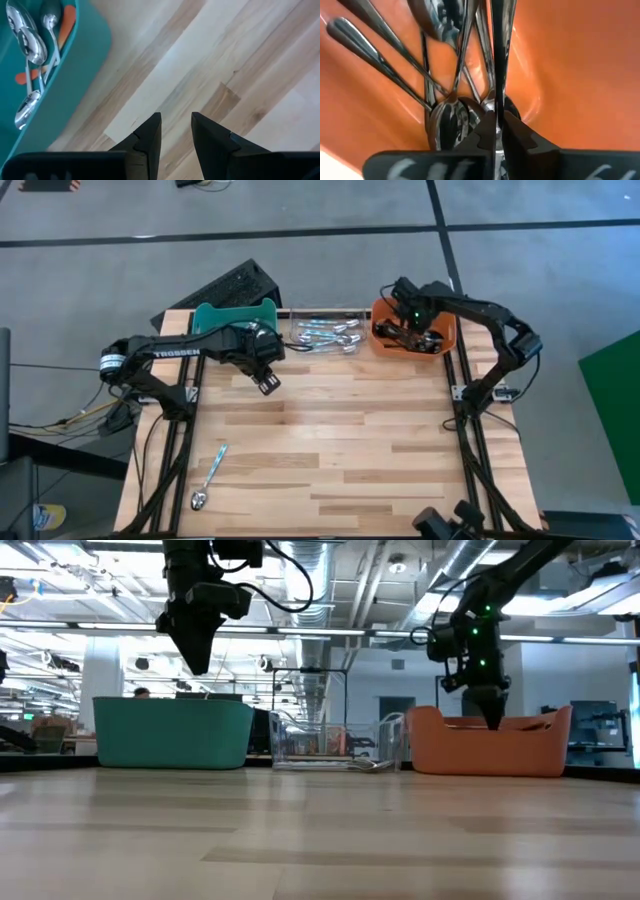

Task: Sort silverware by color (type)
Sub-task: Put the black spoon into the orange bin, then put the blue spoon into the transparent bin

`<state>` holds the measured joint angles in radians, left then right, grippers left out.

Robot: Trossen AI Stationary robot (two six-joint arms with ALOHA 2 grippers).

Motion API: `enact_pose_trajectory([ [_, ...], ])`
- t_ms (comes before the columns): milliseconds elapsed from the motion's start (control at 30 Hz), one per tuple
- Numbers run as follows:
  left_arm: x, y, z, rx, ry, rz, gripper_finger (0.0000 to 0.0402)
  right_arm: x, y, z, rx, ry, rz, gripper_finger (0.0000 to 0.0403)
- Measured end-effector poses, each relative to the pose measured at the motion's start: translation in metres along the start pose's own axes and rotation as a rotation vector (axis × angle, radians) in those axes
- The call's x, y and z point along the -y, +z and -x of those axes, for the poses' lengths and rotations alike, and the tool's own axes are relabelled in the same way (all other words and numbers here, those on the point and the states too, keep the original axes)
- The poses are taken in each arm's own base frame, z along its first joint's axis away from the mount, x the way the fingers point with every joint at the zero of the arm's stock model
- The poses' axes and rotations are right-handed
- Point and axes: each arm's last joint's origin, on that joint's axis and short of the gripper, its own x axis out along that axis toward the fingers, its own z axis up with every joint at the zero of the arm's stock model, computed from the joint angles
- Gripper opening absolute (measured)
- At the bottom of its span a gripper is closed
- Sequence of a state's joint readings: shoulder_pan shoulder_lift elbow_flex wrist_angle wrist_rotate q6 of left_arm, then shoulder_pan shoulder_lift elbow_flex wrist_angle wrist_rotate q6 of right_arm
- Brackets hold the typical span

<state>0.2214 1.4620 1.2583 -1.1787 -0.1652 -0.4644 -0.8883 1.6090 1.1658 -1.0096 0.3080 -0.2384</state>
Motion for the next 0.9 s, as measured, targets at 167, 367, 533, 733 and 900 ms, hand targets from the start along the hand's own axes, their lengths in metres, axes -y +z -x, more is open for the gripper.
enact_pose_trajectory([
  [167,0.0000,0.0000,0.0000,0.003,0.007,-0.005,0.0096,-0.0015,-0.0032,-0.0066,-0.014,-0.005,0.017,0.0058],
  [367,-0.0009,0.0004,0.0001,0.018,0.038,-0.020,0.0096,-0.0012,-0.0027,-0.0062,-0.010,-0.010,0.024,0.0073],
  [533,-0.0010,0.0003,0.0001,0.016,0.038,-0.041,0.0096,-0.0014,-0.0033,-0.0062,-0.016,-0.008,0.026,0.0090],
  [733,0.0002,-0.0017,0.0001,-0.022,-0.013,-0.032,0.0098,-0.0013,-0.0042,-0.0060,-0.030,-0.028,0.029,0.0121],
  [900,0.0060,-0.0065,0.0011,-0.067,-0.065,0.016,0.0121,0.0009,-0.0047,-0.0059,-0.048,-0.104,0.026,0.0145],
])
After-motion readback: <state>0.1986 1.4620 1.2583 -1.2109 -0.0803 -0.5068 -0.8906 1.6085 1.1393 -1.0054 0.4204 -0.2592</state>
